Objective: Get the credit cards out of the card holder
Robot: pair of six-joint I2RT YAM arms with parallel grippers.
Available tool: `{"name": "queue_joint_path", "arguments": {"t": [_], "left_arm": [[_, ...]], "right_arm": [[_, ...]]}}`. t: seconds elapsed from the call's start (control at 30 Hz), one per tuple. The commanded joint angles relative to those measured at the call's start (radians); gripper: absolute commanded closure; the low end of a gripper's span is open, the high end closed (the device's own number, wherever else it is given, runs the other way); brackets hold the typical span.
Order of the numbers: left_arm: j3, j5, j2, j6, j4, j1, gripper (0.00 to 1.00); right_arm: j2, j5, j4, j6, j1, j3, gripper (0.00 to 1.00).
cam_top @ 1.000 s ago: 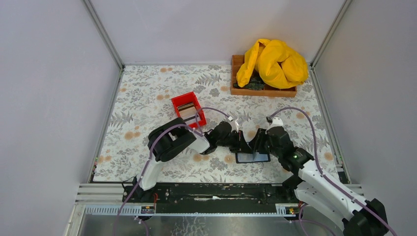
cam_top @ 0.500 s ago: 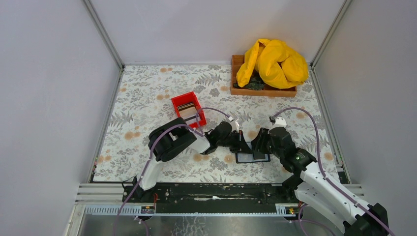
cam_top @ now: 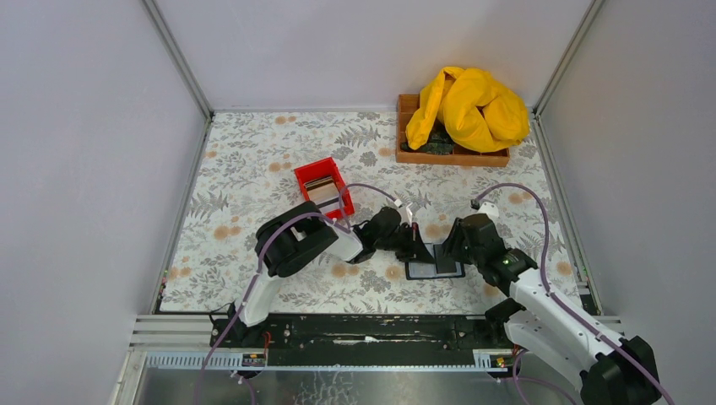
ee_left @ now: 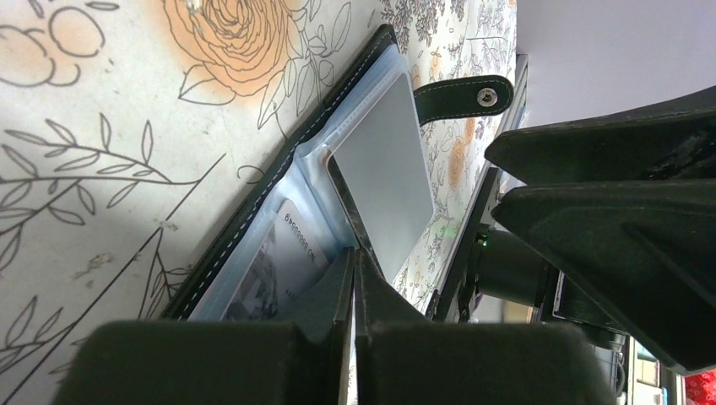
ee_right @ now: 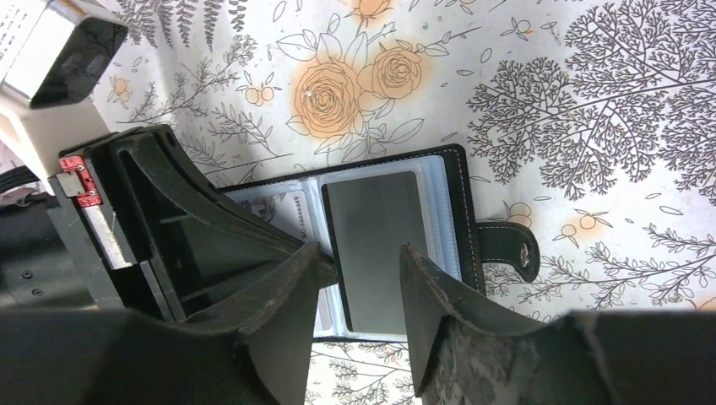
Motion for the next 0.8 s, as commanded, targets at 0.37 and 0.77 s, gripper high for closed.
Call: {"name": "queue_joint_path", "arguments": {"t": [0.37,0.77], "left_arm": [[0.032,-0.032,0.046,0.032,-0.119,0.006,1.0],[0.03,-0.02,0.046,0.032,-0.126,0.011,1.0]], "right_arm": [[0.103,-0.003,0.098,0.0,-0.034,-0.038,0.47],[0.131,-0.018,0.129,0.001,-0.038,-0.054,0.47]]}}
